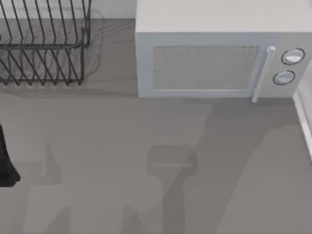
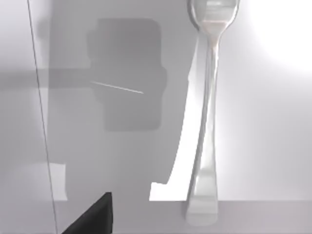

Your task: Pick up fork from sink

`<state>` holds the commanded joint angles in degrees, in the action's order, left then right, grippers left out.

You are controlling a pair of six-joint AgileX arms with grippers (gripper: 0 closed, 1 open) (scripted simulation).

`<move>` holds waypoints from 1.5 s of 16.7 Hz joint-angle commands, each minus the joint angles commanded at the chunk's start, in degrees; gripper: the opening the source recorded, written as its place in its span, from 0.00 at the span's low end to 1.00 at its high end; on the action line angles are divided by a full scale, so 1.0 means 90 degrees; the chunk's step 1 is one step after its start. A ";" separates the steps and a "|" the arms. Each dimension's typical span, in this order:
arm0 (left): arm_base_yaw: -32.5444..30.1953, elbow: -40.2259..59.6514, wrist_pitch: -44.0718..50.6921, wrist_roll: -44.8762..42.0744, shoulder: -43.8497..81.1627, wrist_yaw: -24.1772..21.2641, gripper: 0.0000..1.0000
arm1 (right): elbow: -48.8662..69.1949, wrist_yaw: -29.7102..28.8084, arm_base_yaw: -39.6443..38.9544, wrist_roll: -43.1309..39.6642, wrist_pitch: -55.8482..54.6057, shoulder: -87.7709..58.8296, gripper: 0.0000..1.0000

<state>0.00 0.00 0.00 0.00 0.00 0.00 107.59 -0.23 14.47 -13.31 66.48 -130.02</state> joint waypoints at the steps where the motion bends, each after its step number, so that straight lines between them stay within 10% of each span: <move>1: 0.0000 0.0000 0.0000 0.0000 0.0000 0.0000 1.00 | 0.0097 0.0000 0.0013 -0.0012 0.0060 -0.0120 1.00; 25: 0.0000 0.0000 0.0000 0.0000 0.0000 0.0000 1.00 | -0.1179 -0.0018 0.0011 0.0006 -0.2703 -0.1644 0.92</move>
<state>0.00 0.00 0.00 0.00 0.00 0.00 96.97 -0.39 14.57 -13.25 42.16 -144.81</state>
